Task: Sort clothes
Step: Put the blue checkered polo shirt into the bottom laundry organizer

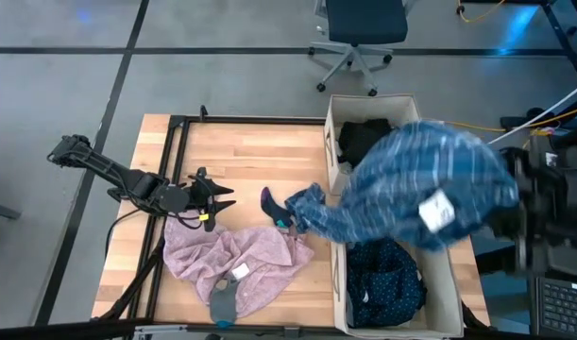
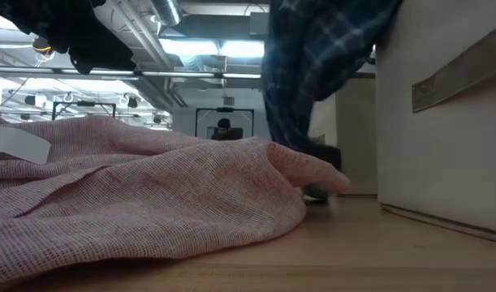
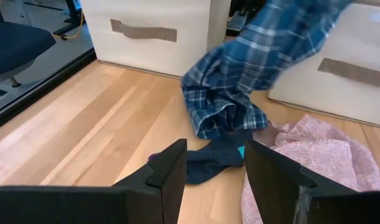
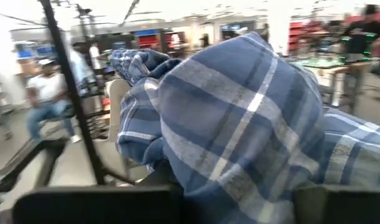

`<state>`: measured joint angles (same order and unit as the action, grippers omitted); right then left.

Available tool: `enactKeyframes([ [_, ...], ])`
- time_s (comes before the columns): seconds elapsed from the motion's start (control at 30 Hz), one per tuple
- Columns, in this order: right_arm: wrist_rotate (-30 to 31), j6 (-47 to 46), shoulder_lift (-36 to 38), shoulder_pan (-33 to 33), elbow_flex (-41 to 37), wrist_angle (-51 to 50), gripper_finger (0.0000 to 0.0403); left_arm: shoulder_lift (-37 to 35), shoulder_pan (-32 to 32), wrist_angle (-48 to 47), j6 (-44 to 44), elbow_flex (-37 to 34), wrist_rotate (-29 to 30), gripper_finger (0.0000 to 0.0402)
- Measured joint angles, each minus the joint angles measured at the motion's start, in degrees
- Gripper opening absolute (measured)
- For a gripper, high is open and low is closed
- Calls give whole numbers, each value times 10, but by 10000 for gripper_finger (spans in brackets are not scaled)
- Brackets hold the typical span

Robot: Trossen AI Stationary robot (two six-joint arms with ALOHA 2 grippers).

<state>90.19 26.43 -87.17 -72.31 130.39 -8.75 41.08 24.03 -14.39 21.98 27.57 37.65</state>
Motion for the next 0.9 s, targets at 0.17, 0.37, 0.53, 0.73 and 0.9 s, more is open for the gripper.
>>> enactKeyframes([
  [0.17,-3,-83,-39,-40,0,-71,72,0,0,0,-3,0,0,150],
  [0.37,-7,-294,-76,-42,-1,-274,72,0,-1,0,-3,0,0,150],
  [0.53,-60,-611,-86,-42,-1,-562,72,1,-1,0,4,0,1,150],
  [0.73,-190,-960,-81,-2,-50,-804,72,29,-1,1,47,0,1,150],
  [0.9,-287,-1007,-76,36,-127,-811,72,64,0,4,66,0,1,150],
])
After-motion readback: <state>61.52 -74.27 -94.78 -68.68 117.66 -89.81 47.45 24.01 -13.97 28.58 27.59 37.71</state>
